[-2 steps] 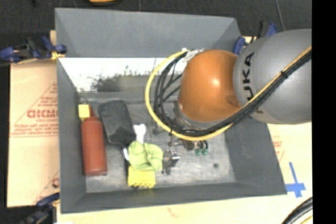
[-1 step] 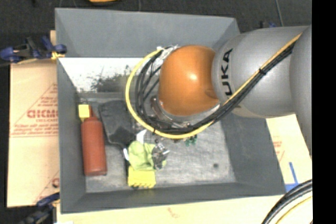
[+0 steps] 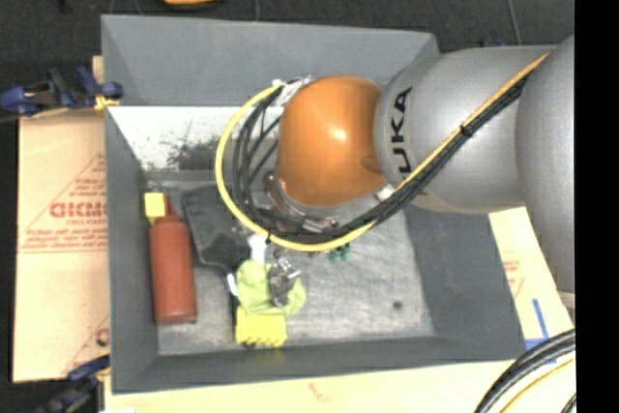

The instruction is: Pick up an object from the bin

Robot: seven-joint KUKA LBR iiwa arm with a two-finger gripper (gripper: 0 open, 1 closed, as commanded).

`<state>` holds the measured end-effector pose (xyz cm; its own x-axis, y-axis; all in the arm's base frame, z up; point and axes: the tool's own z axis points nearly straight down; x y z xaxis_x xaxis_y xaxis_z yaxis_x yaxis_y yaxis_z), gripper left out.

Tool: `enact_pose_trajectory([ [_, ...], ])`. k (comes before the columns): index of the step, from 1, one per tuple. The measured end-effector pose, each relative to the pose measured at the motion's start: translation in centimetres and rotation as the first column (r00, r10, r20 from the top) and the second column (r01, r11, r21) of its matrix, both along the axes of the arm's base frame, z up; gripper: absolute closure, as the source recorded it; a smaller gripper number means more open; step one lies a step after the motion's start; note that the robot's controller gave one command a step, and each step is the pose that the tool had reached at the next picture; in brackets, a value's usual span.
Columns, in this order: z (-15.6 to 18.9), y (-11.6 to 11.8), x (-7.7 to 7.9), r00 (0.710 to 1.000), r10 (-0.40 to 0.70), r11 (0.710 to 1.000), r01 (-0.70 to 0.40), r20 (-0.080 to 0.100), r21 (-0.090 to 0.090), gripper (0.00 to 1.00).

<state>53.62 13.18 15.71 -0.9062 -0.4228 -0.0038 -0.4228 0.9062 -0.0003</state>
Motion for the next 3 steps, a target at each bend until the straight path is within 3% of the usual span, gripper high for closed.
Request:
enact_pose_trajectory([
  [1, -4.4, -0.6, 1.8, 0.953, 0.302, 0.953, -0.302, 0.001, -0.002, 0.00],
  [2, -7.0, -0.6, 3.6, 0.901, 0.433, 0.901, -0.433, 0.024, -0.014, 1.00],
  [3, -7.1, -0.6, 3.6, 0.901, 0.434, 0.901, -0.434, 0.023, -0.014, 1.00],
])
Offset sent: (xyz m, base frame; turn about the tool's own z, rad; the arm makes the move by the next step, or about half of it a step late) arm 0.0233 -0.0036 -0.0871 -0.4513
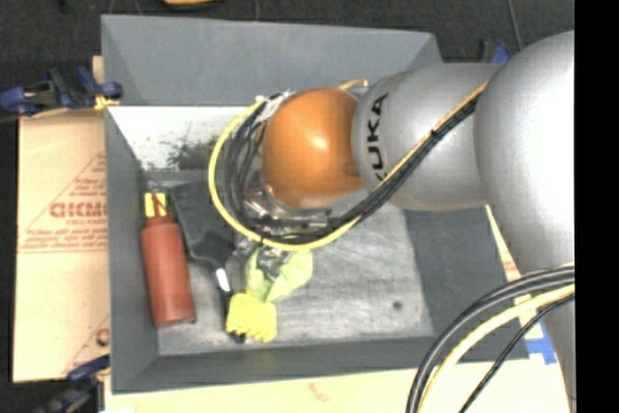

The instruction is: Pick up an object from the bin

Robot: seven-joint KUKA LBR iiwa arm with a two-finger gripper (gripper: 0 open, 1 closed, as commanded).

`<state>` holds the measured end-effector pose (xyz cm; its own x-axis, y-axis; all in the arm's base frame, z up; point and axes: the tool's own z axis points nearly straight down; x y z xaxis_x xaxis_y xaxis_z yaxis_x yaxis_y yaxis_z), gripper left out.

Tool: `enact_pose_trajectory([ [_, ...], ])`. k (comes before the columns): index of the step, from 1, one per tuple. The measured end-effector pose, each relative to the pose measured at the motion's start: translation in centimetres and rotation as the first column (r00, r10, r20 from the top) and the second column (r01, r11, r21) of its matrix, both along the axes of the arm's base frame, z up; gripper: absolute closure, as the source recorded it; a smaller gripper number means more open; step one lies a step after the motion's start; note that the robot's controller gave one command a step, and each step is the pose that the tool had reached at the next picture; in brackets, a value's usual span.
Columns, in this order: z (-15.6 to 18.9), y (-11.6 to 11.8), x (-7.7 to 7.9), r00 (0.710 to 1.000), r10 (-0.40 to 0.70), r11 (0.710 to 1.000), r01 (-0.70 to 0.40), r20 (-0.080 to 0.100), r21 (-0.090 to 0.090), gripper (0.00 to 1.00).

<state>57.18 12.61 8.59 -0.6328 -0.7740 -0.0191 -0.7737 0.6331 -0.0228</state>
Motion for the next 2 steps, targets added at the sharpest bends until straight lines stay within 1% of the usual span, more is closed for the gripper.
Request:
enact_pose_trajectory([
  [1, -0.1, 0.1, -0.1, 1.000, 0.001, 1.000, -0.001, -0.003, 0.003, 1.00],
  [2, 1.0, 0.1, -0.5, 1.000, -0.001, 1.000, 0.001, -0.021, 0.002, 1.00],
])
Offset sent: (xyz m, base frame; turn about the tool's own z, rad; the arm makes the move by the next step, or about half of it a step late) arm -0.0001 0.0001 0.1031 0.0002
